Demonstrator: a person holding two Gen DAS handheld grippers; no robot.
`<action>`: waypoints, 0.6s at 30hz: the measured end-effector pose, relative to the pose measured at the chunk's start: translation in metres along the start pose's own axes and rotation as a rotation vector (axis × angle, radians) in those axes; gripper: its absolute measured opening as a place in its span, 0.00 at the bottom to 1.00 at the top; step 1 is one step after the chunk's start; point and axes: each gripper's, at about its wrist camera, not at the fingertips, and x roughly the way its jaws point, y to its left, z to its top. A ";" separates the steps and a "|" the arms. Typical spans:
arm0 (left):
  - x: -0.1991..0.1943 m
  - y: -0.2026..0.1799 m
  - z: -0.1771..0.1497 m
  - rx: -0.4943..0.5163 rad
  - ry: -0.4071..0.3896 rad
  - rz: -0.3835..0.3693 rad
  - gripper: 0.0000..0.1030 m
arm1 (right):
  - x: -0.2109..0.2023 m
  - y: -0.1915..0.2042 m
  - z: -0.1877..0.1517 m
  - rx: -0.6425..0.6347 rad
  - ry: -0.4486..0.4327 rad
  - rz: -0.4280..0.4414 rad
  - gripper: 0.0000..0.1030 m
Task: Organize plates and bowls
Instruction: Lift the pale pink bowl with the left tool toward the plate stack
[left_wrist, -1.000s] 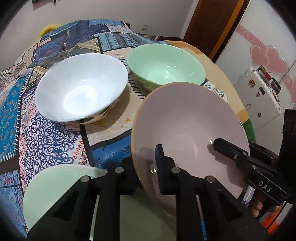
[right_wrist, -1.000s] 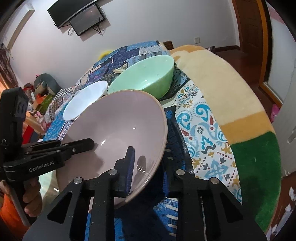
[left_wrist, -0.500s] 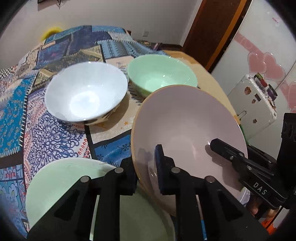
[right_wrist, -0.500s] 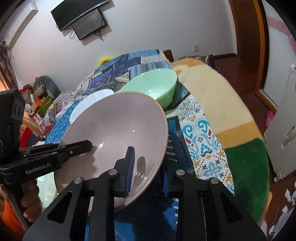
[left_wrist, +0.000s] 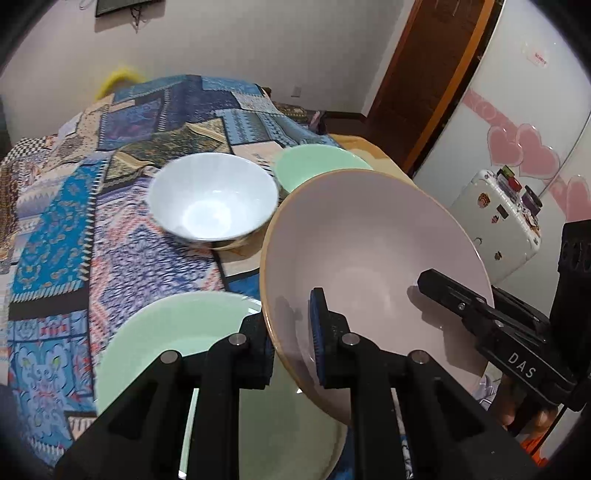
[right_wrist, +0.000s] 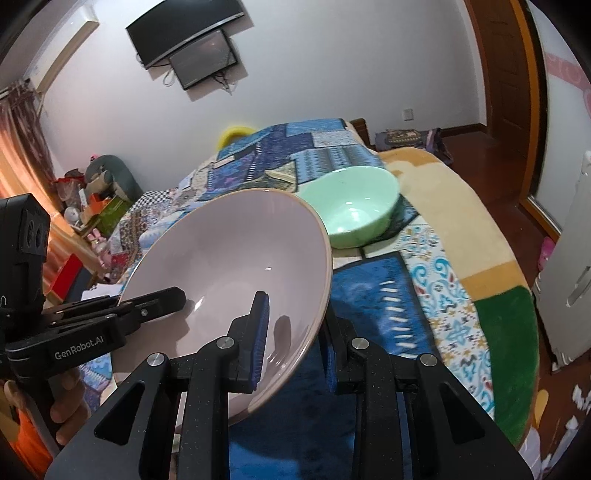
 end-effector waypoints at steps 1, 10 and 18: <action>-0.006 0.002 -0.002 -0.003 -0.007 0.005 0.16 | 0.000 0.005 0.000 -0.004 -0.001 0.006 0.23; -0.063 0.035 -0.019 -0.050 -0.077 0.054 0.16 | 0.007 0.059 0.000 -0.068 -0.007 0.059 0.23; -0.101 0.073 -0.039 -0.106 -0.113 0.101 0.16 | 0.022 0.098 -0.008 -0.094 0.002 0.117 0.23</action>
